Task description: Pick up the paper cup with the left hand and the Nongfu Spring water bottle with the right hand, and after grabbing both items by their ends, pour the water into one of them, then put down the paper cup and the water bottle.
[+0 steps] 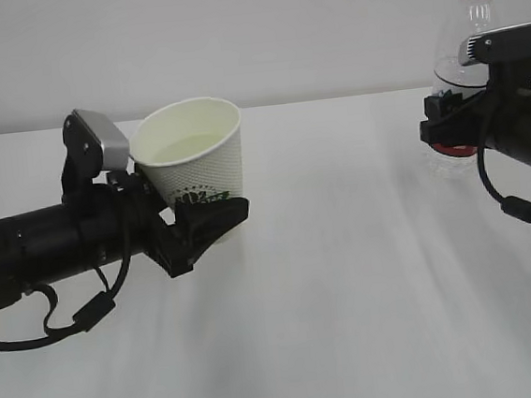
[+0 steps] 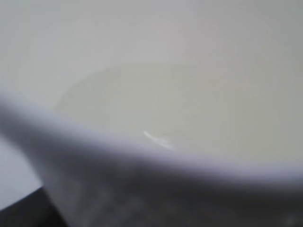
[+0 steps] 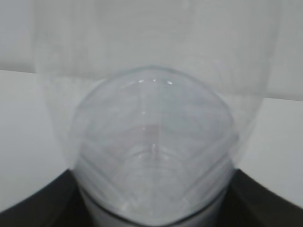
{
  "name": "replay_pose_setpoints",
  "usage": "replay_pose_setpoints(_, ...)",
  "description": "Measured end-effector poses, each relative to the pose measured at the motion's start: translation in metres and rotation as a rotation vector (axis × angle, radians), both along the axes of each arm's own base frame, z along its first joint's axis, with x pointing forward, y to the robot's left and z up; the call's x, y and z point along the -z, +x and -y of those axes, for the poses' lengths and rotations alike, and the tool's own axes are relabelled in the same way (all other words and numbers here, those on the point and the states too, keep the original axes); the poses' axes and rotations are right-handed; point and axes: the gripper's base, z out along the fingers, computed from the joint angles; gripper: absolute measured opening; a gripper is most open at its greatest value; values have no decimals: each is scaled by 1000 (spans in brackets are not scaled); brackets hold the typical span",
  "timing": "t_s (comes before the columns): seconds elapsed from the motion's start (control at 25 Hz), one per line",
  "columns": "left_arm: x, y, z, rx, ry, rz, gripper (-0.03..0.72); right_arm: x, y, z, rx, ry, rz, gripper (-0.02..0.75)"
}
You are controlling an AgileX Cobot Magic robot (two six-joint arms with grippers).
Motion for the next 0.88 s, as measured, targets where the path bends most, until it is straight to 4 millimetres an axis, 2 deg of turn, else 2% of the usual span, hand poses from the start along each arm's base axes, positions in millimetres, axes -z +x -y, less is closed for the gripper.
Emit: replay_pose_setpoints(0.88, -2, 27, -47, -211, -6, 28, 519, -2, 1, 0, 1, 1, 26, 467)
